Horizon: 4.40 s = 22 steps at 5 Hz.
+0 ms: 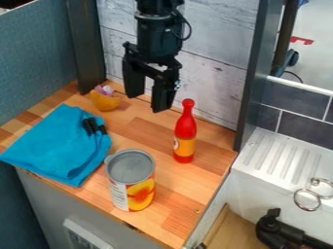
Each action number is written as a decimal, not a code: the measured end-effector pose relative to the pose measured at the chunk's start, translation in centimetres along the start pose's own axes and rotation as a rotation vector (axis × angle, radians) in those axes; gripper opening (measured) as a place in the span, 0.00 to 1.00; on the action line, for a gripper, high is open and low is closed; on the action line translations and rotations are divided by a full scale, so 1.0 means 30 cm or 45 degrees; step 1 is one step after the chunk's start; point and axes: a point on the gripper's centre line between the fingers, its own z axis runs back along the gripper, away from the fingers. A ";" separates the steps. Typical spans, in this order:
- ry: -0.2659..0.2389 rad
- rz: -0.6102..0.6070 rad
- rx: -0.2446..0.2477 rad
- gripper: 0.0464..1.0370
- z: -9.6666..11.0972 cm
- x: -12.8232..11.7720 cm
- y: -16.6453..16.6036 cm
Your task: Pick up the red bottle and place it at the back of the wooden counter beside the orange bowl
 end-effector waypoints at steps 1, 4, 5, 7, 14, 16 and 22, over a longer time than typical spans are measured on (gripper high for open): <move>0.018 -0.056 -0.031 0.96 -0.033 0.042 -0.032; 0.040 -0.105 0.028 0.96 -0.067 0.128 -0.054; 0.025 -0.104 0.032 0.96 -0.080 0.166 -0.055; 0.025 -0.063 0.030 0.93 -0.103 0.203 -0.047; -0.184 0.124 0.000 0.29 0.120 0.161 0.126; -0.129 0.270 0.018 0.29 0.056 0.173 0.295; 0.001 0.312 -0.056 0.63 -0.092 0.189 0.378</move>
